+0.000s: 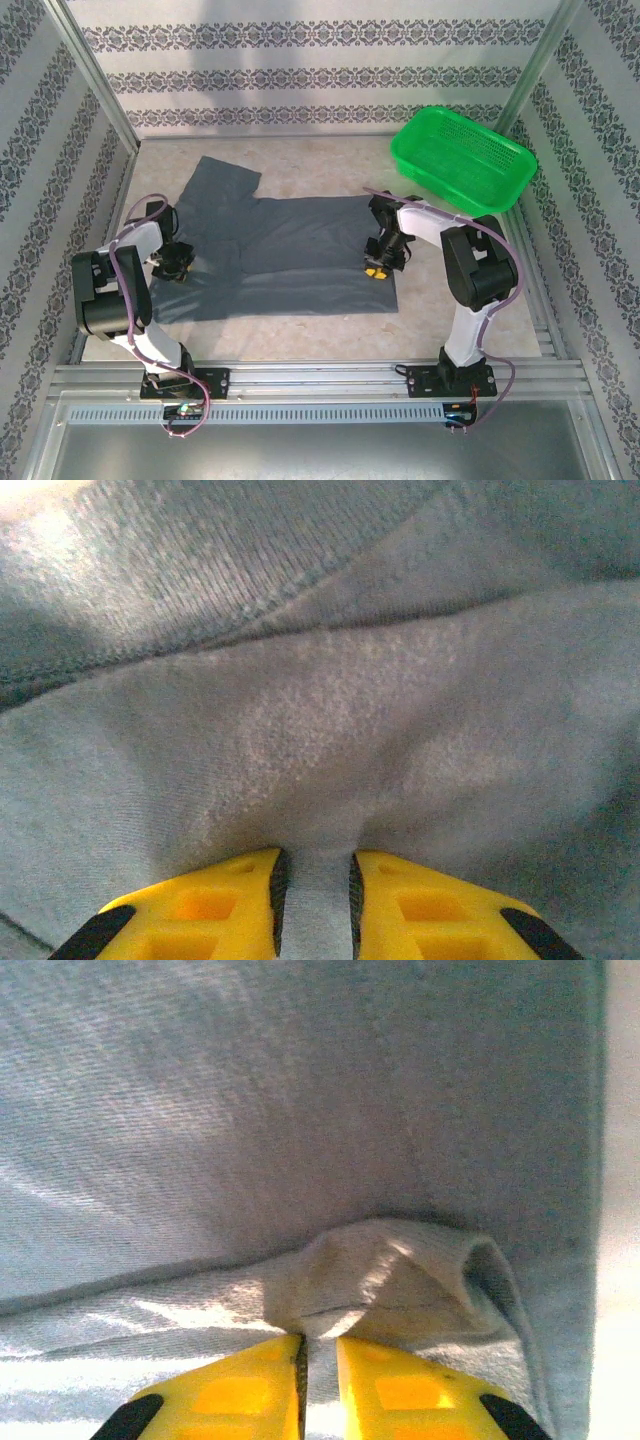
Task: Fold and stack the t-shirts
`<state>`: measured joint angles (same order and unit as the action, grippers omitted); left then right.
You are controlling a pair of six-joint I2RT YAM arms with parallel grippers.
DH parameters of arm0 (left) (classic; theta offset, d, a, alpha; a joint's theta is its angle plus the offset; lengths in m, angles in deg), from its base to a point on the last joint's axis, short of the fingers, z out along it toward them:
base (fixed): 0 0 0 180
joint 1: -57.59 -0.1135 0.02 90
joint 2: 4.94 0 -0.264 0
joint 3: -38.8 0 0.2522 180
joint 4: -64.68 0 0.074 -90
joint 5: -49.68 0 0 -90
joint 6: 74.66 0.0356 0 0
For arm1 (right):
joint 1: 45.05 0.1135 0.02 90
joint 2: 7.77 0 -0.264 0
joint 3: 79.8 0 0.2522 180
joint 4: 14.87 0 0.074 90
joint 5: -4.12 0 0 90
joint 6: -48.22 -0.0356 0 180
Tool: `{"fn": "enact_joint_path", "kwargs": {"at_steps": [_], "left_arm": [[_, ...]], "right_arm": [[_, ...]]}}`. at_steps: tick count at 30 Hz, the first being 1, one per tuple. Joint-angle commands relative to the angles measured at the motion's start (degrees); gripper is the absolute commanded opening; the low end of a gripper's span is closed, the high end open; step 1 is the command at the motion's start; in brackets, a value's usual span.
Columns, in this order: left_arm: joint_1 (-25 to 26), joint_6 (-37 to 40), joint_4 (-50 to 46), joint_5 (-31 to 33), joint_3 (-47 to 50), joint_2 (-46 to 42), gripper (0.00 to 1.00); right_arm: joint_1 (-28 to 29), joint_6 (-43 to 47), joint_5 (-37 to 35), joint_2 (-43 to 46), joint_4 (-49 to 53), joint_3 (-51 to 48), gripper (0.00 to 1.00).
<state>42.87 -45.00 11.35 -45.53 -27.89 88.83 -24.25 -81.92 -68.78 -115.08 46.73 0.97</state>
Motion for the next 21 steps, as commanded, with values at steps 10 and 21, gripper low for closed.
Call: {"fn": "enact_joint_path", "kwargs": {"at_steps": [10,21], "left_arm": [[1.76,8.14,-3.96,6.6,-15.06,-1.12,0.4],[3.47,14.75,12.1,0.22,-40.88,22.61,0.43]], "right_arm": [[-1.6,-0.52,-1.09,5.34,-3.88,5.66,0.34],[-5.01,1.37,-3.42,-2.36,-13.12,18.84,0.35]]}}
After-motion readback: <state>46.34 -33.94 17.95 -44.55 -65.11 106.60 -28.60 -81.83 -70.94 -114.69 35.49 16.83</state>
